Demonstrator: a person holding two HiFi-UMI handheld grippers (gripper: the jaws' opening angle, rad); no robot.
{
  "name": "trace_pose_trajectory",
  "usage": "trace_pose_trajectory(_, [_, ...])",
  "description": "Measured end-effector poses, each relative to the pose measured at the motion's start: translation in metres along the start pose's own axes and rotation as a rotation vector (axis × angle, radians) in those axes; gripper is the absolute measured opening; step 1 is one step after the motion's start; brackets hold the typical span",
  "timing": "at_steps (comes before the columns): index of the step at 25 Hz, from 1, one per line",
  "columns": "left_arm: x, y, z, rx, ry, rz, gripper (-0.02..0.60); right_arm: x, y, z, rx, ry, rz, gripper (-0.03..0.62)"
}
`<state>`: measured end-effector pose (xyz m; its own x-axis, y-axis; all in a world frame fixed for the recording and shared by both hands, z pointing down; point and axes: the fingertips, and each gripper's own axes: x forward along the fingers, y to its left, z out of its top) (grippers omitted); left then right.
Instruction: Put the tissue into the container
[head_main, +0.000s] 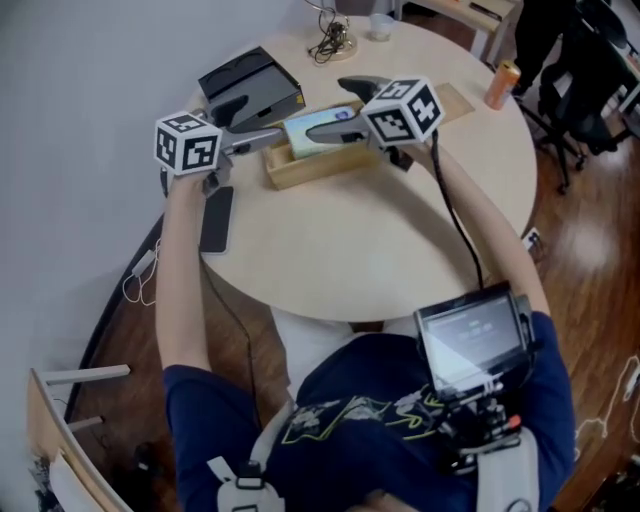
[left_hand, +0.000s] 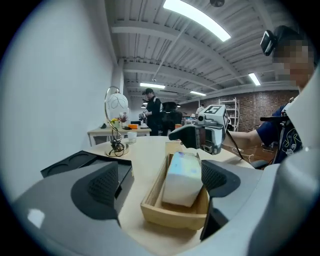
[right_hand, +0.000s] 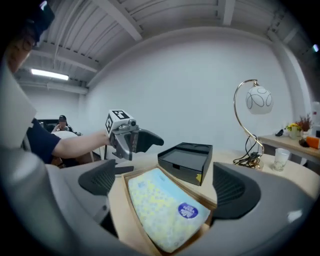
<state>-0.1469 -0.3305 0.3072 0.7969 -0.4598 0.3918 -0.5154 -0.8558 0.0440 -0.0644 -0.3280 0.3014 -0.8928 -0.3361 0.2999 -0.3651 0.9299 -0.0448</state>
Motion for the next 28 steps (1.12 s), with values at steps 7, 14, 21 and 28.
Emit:
trace_pose_trajectory(7, [-0.015,-0.015,0.036,0.028,-0.152,0.027,0.497,-0.023,0.001,0.021,-0.015,-0.087,0.010,0.583])
trace_pose_trajectory(14, [-0.029,-0.082,0.096,-0.005,-0.455,-0.045,0.000,-0.062,0.030,0.056,0.085,-0.243,0.058,0.017])
trace_pose_trajectory(21, [-0.027,-0.134,0.107,-0.008,-0.432,-0.135,0.000,-0.078,0.071,0.069,0.052,-0.245,0.156,0.017])
trace_pose_trajectory(28, [-0.023,-0.150,0.081,0.010,-0.427,-0.121,0.000,-0.079,0.091,0.048,0.002,-0.236,0.163,0.017])
